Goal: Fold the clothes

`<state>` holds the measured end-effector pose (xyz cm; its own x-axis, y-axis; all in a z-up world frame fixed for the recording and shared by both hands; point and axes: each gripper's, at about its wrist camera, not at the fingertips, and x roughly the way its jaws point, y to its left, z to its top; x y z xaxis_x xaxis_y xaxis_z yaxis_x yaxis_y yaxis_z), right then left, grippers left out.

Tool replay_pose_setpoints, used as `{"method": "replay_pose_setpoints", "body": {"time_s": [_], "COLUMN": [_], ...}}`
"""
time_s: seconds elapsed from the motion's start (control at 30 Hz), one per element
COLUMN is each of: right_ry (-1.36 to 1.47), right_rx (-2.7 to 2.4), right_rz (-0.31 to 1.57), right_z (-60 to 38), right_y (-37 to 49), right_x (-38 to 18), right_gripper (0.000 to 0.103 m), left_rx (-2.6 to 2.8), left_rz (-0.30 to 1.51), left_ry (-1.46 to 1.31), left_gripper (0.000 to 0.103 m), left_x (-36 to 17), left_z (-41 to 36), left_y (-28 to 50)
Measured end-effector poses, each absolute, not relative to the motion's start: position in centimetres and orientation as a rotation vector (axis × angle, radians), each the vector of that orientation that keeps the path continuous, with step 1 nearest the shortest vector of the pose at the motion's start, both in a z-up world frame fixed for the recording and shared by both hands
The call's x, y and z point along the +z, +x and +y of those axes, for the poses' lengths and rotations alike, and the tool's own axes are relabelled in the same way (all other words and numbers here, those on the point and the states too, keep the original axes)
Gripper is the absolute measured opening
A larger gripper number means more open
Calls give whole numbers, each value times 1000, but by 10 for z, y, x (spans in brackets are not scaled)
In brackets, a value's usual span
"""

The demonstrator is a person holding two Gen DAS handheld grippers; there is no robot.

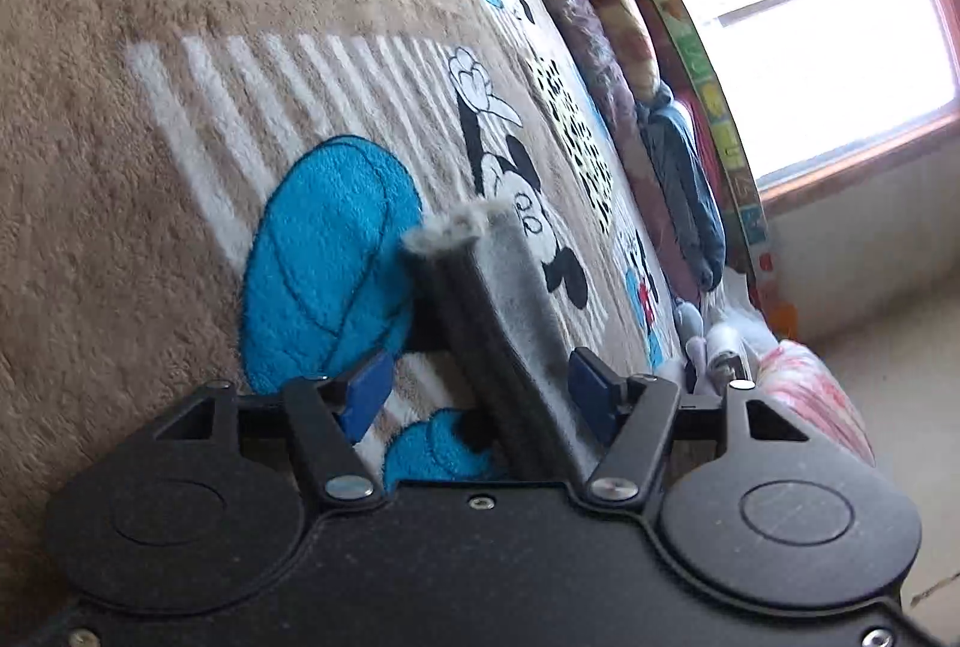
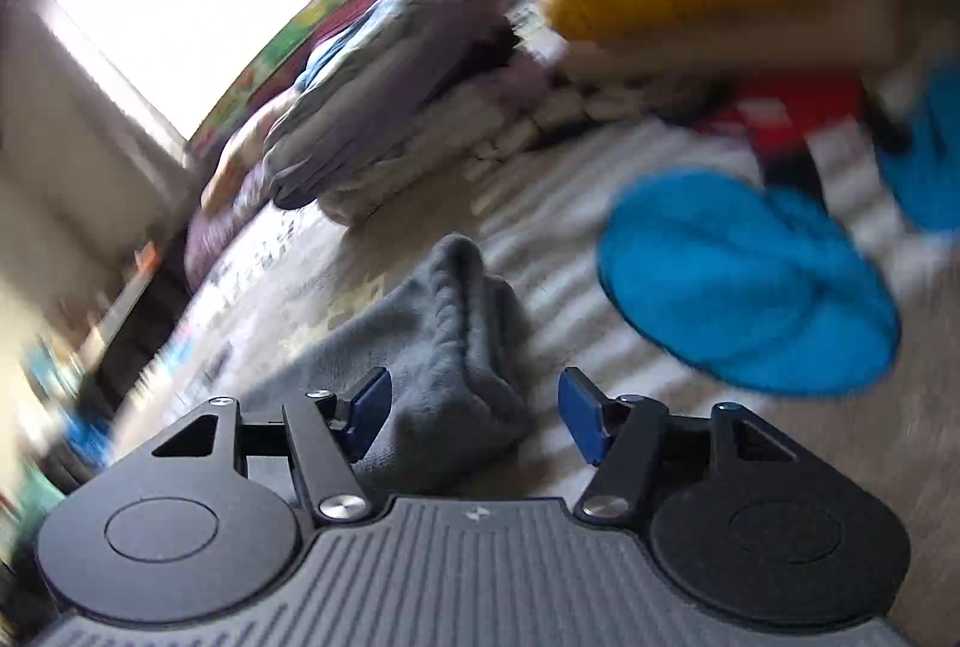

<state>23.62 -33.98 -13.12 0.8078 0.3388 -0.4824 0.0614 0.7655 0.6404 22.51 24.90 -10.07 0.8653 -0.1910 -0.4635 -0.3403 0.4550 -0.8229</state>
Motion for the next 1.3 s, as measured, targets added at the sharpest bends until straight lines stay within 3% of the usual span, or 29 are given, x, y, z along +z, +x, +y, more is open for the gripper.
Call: {"method": "replay_pose_setpoints", "body": {"time_s": [0.1, 0.27, 0.3, 0.33, 0.37, 0.43, 0.57, 0.73, 0.83, 0.9, 0.93, 0.97, 1.03, 1.13, 1.17, 1.3], "right_ry": [774, 672, 661, 654, 657, 669, 674, 800, 855, 857, 842, 822, 842, 908, 915, 841], "right_rx": [173, 184, 178, 171, 166, 162, 197, 273, 309, 303, 301, 292, 292, 327, 336, 369], "right_rz": [652, 677, 674, 675, 674, 665, 625, 589, 577, 610, 646, 699, 711, 615, 593, 548], "right_z": [-348, -329, -326, -323, -321, -321, -325, -335, -341, -340, -339, -336, -340, -351, -352, -347], "right_y": [241, 259, 262, 266, 268, 269, 256, 218, 178, 154, 146, 140, 128, 109, 105, 98], "right_x": [-139, -137, -138, -138, -138, -137, -123, -99, -89, -99, -110, -126, -151, -158, -158, -162], "right_gripper": [66, 67, 63, 51, 46, 37, 34, 32, 31, 31, 34, 40, 39, 46, 52, 52], "left_rx": [122, 193, 222, 251, 280, 247, 172, 65, 65, 112, 145, 172, 126, 95, 87, 83], "left_rz": [542, 527, 541, 557, 573, 543, 477, 401, 383, 447, 497, 533, 447, 419, 429, 449], "left_ry": [-1102, -1061, -1028, -993, -958, -961, -972, -1001, -996, -996, -1002, -1077, -1175, -1151, -1145, -1109], "left_gripper": [64, 62, 54, 28, 18, 14, 13, 13, 13, 17, 26, 23, 30, 57, 59, 61], "left_x": [-100, -98, -99, -99, -99, -90, -70, -35, -42, -73, -93, -115, -125, -114, -111, -110], "left_z": [243, 233, 230, 227, 225, 226, 231, 237, 245, 253, 257, 264, 269, 262, 258, 242], "left_y": [243, 276, 281, 285, 289, 280, 261, 205, 158, 139, 131, 120, 94, 82, 82, 81]}}
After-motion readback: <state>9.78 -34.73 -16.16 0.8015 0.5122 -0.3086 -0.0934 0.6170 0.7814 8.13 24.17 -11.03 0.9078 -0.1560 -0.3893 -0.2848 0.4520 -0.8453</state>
